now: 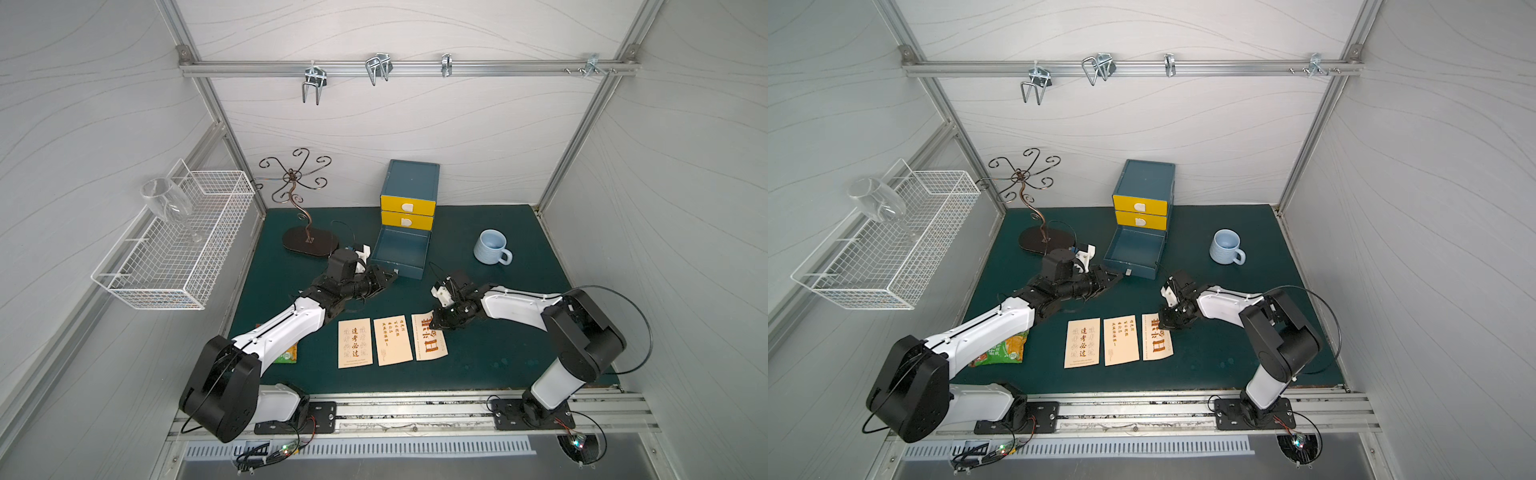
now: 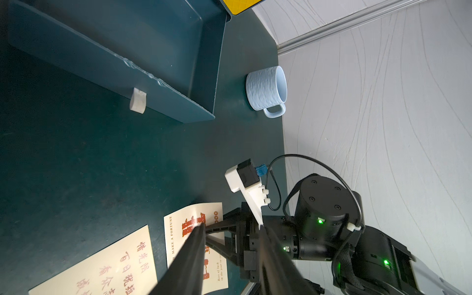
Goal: Take the postcards out of the drawer
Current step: Place the postcard at the center of the board.
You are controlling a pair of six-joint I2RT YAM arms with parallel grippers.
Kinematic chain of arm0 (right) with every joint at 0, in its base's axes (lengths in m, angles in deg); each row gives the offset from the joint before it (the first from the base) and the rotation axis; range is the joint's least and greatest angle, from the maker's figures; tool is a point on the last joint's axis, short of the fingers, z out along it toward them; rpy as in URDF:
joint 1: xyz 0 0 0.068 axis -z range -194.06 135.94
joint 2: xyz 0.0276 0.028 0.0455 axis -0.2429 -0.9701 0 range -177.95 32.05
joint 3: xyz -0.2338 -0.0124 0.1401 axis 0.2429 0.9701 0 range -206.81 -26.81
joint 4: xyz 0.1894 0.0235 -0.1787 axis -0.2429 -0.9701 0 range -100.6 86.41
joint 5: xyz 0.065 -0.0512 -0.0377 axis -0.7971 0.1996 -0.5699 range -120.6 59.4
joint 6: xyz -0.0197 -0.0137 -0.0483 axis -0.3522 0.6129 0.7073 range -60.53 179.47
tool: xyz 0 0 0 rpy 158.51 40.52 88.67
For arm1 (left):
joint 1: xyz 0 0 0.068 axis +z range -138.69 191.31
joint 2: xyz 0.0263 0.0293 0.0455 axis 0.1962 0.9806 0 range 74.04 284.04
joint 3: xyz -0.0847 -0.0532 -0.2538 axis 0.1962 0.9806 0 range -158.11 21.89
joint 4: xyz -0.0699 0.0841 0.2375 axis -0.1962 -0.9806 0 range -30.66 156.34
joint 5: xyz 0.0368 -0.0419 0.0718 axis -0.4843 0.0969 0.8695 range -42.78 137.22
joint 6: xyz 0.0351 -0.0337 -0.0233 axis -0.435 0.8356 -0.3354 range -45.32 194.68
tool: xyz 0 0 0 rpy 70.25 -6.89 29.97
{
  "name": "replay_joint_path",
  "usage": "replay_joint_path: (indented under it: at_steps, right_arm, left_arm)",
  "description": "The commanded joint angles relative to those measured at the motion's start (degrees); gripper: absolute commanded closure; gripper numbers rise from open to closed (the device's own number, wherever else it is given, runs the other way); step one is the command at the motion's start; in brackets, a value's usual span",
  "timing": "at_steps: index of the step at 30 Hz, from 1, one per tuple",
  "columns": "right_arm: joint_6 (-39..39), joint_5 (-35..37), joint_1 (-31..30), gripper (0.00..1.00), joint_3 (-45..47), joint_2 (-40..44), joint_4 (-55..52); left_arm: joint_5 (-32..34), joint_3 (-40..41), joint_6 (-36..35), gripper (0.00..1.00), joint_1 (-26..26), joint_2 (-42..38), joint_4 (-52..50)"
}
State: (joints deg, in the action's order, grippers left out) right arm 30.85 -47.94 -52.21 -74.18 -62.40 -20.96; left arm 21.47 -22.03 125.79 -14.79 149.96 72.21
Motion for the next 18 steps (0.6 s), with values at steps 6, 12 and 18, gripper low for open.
replay_joint_path:
  at_steps: [6, 12, 18]
  right_arm:
    - [0.9, 6.4, -0.4, 0.67, -0.4, -1.4, -5.9]
    - [1.6, 9.4, -0.4, 0.62, -1.5, -0.8, -9.2]
    - [0.9, 10.1, -0.4, 0.58, -1.8, -0.7, -10.9]
  left_arm:
    - [-1.0, 0.1, -0.9, 0.60, 0.6, -0.3, 2.1]
    - [-1.1, 0.4, -0.8, 0.60, 0.6, -0.2, 2.3]
    - [-1.0, 0.6, -0.9, 0.60, 0.8, -0.1, 2.3]
